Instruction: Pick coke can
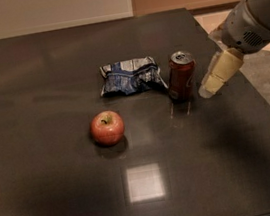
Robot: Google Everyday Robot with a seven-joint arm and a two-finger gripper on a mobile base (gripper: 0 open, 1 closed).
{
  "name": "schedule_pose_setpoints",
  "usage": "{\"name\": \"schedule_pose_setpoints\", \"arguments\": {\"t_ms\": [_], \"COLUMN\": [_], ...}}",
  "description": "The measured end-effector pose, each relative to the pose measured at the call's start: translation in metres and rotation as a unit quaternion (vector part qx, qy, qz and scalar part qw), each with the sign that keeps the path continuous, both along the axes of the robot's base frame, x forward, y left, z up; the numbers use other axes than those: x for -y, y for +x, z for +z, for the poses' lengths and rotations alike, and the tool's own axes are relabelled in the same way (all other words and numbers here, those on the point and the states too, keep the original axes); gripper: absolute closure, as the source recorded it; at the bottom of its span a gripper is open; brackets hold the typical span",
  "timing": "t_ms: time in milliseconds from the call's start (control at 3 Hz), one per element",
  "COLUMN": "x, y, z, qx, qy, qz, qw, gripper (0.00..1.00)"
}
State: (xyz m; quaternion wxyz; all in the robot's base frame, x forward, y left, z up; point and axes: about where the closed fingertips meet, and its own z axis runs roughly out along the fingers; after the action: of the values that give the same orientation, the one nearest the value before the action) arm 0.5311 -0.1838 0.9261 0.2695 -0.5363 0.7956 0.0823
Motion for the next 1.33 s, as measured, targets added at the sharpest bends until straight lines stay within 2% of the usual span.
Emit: {"name": "schedule_pose_setpoints", "arguments": {"t_ms": [667, 1000, 1333], "x": [-0.03, -0.038, -0.042], "y": [0.03, 0.038, 0.044], "z": [-0.025, -0.032, -0.038], "qx": [0.0, -0.009, -0.03], "qy": [0.047, 0.062, 0.082], "qz": [0.011, 0.015, 0.018], "qw": [0.9988, 0.9979, 0.996], "gripper": [0.0, 0.05, 0.23]}}
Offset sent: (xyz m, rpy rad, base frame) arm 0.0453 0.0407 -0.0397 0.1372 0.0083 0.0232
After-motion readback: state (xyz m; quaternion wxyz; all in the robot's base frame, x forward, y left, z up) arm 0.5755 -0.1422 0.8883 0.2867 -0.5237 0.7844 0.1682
